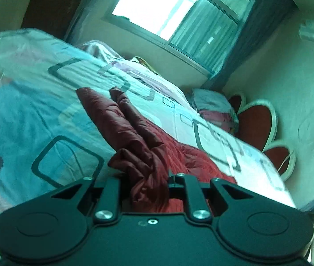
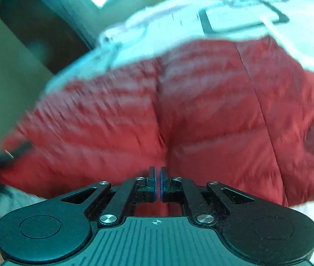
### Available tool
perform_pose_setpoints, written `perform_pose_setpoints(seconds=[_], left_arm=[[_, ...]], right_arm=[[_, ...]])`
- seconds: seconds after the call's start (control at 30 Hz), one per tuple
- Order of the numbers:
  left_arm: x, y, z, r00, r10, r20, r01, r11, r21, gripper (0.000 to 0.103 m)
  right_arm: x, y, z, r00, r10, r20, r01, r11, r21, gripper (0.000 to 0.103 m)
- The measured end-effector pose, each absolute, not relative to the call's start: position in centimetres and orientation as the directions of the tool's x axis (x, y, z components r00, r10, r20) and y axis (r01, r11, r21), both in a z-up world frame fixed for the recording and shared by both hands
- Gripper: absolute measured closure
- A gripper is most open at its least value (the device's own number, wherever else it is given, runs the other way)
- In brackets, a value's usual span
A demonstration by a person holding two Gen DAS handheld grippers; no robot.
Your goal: Fold large clothes
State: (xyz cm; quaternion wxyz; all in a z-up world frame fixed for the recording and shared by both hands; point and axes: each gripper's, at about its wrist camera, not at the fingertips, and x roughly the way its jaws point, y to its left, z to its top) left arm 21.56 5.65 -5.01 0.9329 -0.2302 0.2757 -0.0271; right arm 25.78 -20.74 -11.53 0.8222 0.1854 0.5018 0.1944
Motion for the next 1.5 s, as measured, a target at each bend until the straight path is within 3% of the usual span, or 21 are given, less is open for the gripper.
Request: perform_pose_setpoints(seconds=[0.23,0.53,0.9,0.97,1.07,1.1,1.13,1.23,1.37,1.43,1.5], left_arm=[[21.9,1.5,-2.9,0.852,-0.161,-0.498,-0.017,0.942,-0.335,0.086],[23.2,-5.2,-1.8,0.851,-0.190,-0.490,0.065,0.963,-0.262,0.086],[26.3,-14.6,-4.3,0.760,-0.271,-0.590,0.197,0.962,-0.188,0.085],[26.9,-16.3,-5.4,0.724,-0.303,-0.619,0.230,0.953,-0.197,0.081],[28.4,-18.9,-8.1,0.609,-0.364,-0.705,0.299,0.928,-0.221,0.053],[28.8,-19.6,-9.0,0.568,-0.398,-0.721,0.323,0.913,-0.250,0.035],[28.9,-20.0,-9.7,0.548,-0.425,-0.720,0.331,0.901,-0.280,0.033],[28.5,-19.8,-8.7,0.543,-0.467,-0.698,0.336,0.882,-0.330,0.034],[26.9,-15.6,-4.8,0.644,-0.479,-0.597,0.312,0.877,-0.366,0.041],[26.7,-13.0,-3.8,0.719,-0.411,-0.560,0.249,0.905,-0.344,0.054],[27.3,-10.0,-4.1,0.761,-0.327,-0.561,0.157,0.931,-0.330,0.056]], right_arm=[[26.4,-21.9,-12.7,0.394,0.548,-0.738,-0.125,0.827,0.547,0.100],[24.5,-26.9,-10.1,0.507,0.548,-0.665,-0.128,0.811,0.571,0.100],[23.6,-36.3,-10.1,0.572,0.481,-0.664,-0.011,0.814,0.580,0.100],[23.8,-38.3,-10.0,0.589,0.463,-0.662,0.018,0.812,0.584,0.100],[23.6,-41.0,-9.9,0.618,0.436,-0.655,0.075,0.796,0.601,0.100],[23.6,-41.6,-9.9,0.625,0.423,-0.656,0.098,0.792,0.603,0.099],[23.7,-42.3,-9.9,0.629,0.408,-0.662,0.118,0.791,0.600,0.098],[23.2,-43.8,-8.8,0.683,0.369,-0.630,0.121,0.794,0.596,0.016],[23.1,-44.7,-7.2,0.712,0.449,-0.540,0.027,0.751,0.660,0.016],[23.9,-44.3,-6.7,0.709,0.488,-0.509,-0.018,0.735,0.678,0.020],[25.4,-43.3,-6.4,0.694,0.525,-0.492,-0.057,0.722,0.690,0.022]])
